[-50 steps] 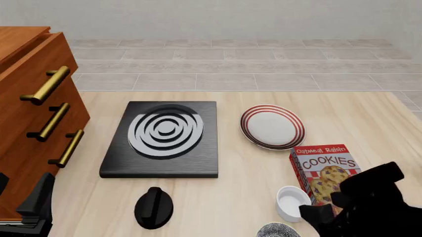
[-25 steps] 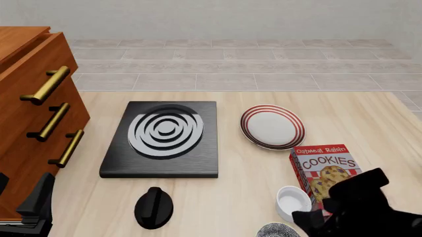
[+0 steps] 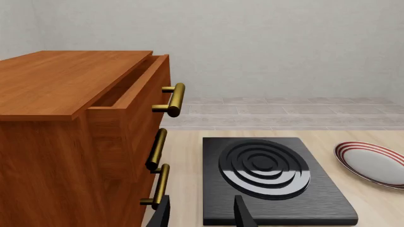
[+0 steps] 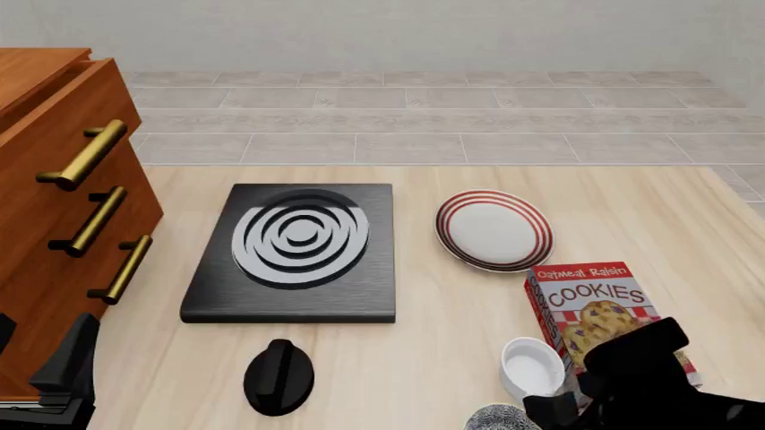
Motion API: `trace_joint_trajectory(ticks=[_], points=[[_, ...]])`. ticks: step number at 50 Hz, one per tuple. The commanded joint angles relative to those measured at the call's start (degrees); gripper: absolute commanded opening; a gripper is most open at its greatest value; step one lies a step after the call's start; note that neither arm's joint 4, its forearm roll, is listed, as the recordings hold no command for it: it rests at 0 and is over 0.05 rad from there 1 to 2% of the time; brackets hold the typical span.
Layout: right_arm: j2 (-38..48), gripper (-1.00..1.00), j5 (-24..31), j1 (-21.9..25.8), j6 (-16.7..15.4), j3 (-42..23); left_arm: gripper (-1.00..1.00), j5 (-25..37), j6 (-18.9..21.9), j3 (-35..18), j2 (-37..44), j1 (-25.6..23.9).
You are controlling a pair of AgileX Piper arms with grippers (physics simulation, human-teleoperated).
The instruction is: Pick the akita bowl next to the ramekin and place it on the plate.
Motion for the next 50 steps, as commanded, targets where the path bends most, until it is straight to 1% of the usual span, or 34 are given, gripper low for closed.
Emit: trace_joint_trajectory(ticks=[1, 22, 28, 50], points=[[1.2, 1.00, -1.6, 0.7, 0.5, 1.2, 1.00, 0.0, 0.0, 0.0, 0.0, 0.0], [3.3, 1.00, -4.6, 1.4, 1.2, 3.1, 1.00, 0.0, 0.0, 0.0, 0.0, 0.0], [3.4, 1.00, -4.6, 1.9, 1.5, 3.1, 1.00, 0.0, 0.0, 0.0, 0.0, 0.0], [7.9, 1.00, -10.8, 2.6, 2.1, 6.1, 1.00, 0.0, 0.0, 0.0, 0.0, 0.0]])
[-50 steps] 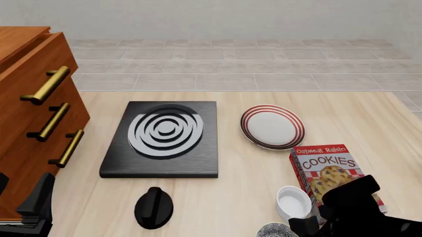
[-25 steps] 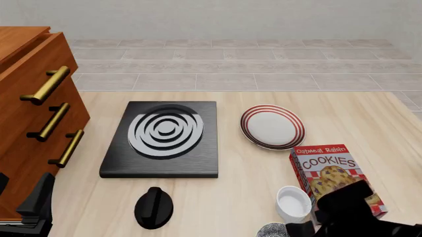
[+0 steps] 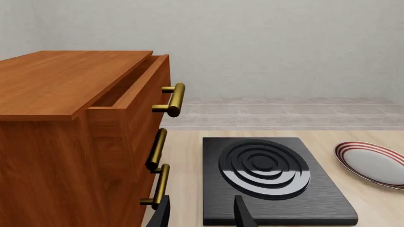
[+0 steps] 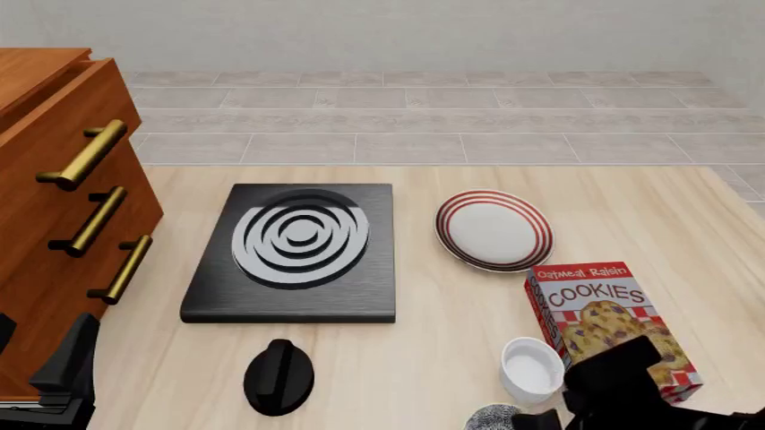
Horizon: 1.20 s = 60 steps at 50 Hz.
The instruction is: Pick the akita bowl next to the ramekin and place it on the plate.
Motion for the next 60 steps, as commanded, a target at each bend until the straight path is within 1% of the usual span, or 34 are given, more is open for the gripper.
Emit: trace_joint_trajectory(ticks=[1, 14, 22, 42, 46, 57, 60], points=[[1.9, 1.00, -2.8, 0.2, 0.2, 1.6, 1.00, 0.0, 0.0, 0.0, 0.0, 0.0], [2.8, 1.00, -4.3, 0.0, 0.3, 2.7, 1.00, 0.0, 0.0, 0.0, 0.0, 0.0], [5.2, 1.00, -7.2, 0.3, 0.6, 4.0, 1.00, 0.0, 0.0, 0.0, 0.0, 0.0], [7.9, 1.00, -10.1, 0.3, 0.3, 5.0, 1.00, 0.0, 0.0, 0.0, 0.0, 0.0], [8.4, 1.00, -10.6, 0.4, 0.4, 5.2, 1.00, 0.0, 0.0, 0.0, 0.0, 0.0], [11.5, 1.00, -14.0, 1.0, 1.1, 6.4, 1.00, 0.0, 0.0, 0.0, 0.0, 0.0], [11.7, 1.00, -14.0, 1.2, 1.3, 6.3, 1.00, 0.0, 0.0, 0.0, 0.0, 0.0]])
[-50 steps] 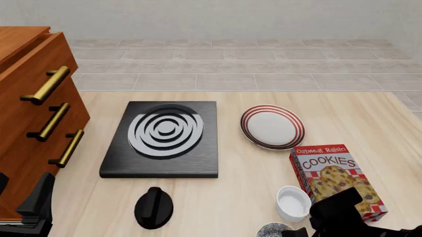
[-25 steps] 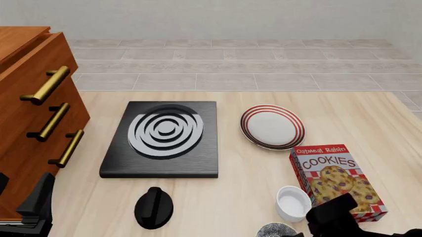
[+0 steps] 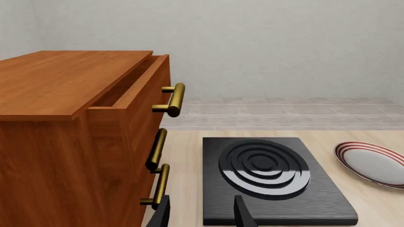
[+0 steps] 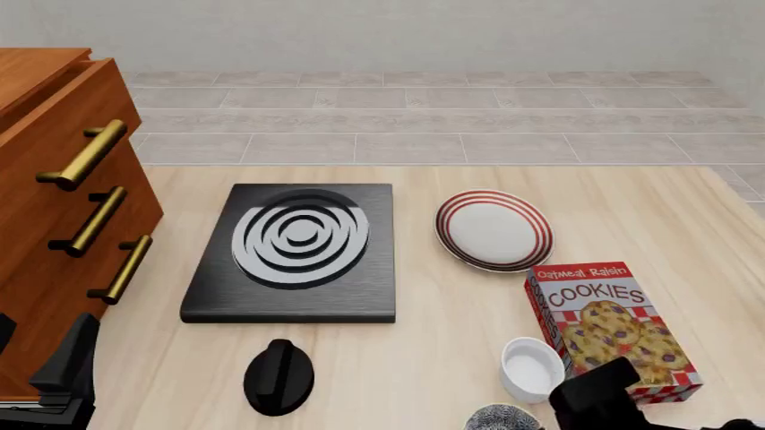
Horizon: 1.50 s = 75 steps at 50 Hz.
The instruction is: Pick the akita bowl next to the ramekin and place it on the plate.
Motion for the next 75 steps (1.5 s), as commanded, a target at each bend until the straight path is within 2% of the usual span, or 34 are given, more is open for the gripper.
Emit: trace_joint_trajectory(ticks=[1, 25, 26, 29, 38, 54, 75], points=[[2.1, 1.00, -2.2, 0.5, 0.5, 0.8, 1.00, 0.0, 0.0, 0.0, 0.0, 0.0], [3.6, 1.00, -3.7, 1.1, 0.8, 1.1, 1.00, 0.0, 0.0, 0.0, 0.0, 0.0], [2.4, -1.00, -2.9, 0.5, -0.1, 1.0, 1.00, 0.0, 0.0, 0.0, 0.0, 0.0], [0.9, -1.00, -1.4, 0.4, -0.5, 0.8, 1.00, 0.0, 0.0, 0.0, 0.0, 0.0], [1.2, -1.00, -2.0, 0.4, -0.1, 0.9, 1.00, 0.0, 0.0, 0.0, 0.0, 0.0], [-5.7, -1.00, 6.0, 0.5, 0.1, -2.3, 1.00, 0.0, 0.0, 0.0, 0.0, 0.0], [-8.8, -1.00, 10.8, 1.2, 0.6, -6.3, 1.00, 0.0, 0.0, 0.0, 0.0, 0.0]])
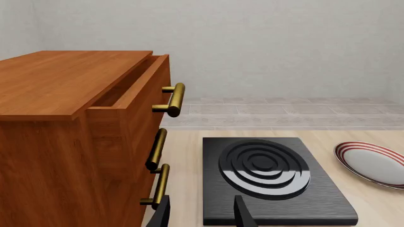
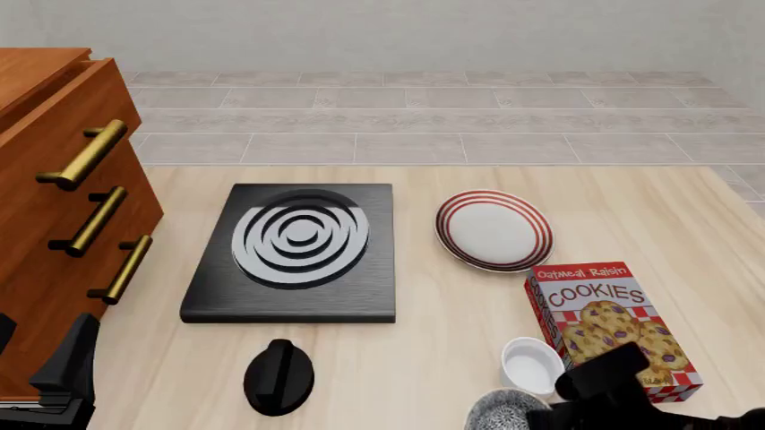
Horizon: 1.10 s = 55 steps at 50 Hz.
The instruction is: Pick the akita bowl next to the ramekin and place it on the plate.
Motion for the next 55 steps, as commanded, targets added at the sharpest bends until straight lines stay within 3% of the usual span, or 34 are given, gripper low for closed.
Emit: trace_joint_trajectory(ticks=[1, 16, 47, 55], points=[[-2.1, -1.00, 2.7, 0.2, 0.4, -2.2, 1.00, 0.0, 0.0, 0.0, 0.0, 0.0], [-6.3, -1.00, 6.8, -0.3, 1.6, -4.8, 1.00, 0.0, 0.0, 0.0, 0.0, 0.0], [-12.2, -1.00, 11.9, -2.1, 9.2, -8.3, 1.00, 0.0, 0.0, 0.0, 0.0, 0.0], [-12.9, -1.00, 12.4, -2.7, 9.7, -8.4, 1.00, 0.0, 0.0, 0.0, 0.0, 0.0]])
